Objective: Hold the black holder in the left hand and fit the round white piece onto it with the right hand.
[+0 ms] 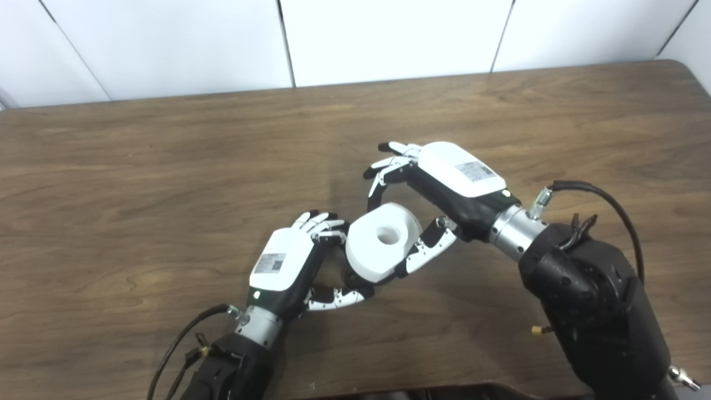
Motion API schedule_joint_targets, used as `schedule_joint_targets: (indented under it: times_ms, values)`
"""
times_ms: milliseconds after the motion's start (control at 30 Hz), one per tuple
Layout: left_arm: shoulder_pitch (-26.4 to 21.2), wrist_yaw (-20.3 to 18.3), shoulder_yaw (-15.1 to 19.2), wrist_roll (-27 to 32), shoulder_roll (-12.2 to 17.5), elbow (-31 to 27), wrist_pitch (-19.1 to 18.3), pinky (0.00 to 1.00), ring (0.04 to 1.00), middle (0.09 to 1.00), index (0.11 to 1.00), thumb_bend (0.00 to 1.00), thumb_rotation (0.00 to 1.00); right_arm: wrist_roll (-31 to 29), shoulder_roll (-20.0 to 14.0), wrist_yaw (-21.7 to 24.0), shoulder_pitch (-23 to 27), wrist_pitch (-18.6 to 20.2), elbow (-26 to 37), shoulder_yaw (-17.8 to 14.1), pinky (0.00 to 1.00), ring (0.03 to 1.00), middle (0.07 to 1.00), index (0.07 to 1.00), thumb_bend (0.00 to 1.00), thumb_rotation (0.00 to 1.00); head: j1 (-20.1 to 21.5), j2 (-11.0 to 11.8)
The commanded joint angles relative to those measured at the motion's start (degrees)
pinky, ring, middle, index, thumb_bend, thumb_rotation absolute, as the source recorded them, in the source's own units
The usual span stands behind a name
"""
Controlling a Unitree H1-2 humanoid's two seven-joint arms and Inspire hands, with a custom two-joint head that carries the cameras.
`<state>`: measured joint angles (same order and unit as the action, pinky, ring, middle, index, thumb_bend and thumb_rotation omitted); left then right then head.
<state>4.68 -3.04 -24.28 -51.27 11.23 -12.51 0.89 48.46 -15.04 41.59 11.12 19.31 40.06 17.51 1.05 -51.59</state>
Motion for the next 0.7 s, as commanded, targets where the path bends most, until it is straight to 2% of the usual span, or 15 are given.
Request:
schedule_joint_targets:
  times_ms: [0,667]
  values:
    - [-0.4,-1.6,-0.4,-1.9,0.1,0.1,-1.2,0.94,0.883,0.796,0.489,0.52,0.04,-0.1,-0.9,-0.1,0.8,-1.7,0.4,-0.1,0.92,0.949,0.797,0.482,0.52,0.13,0.1,-0.1]
    - [-0.4,-1.9,-0.7,-2.6,-0.2,-0.7,-1.6,0.94,0.886,0.799,0.489,0.52,0.05,0.8,-2.2,1.5,0.7,-2.9,-0.3,0.6,0.91,0.951,0.801,0.482,0.52,0.13,0.1,-0.5]
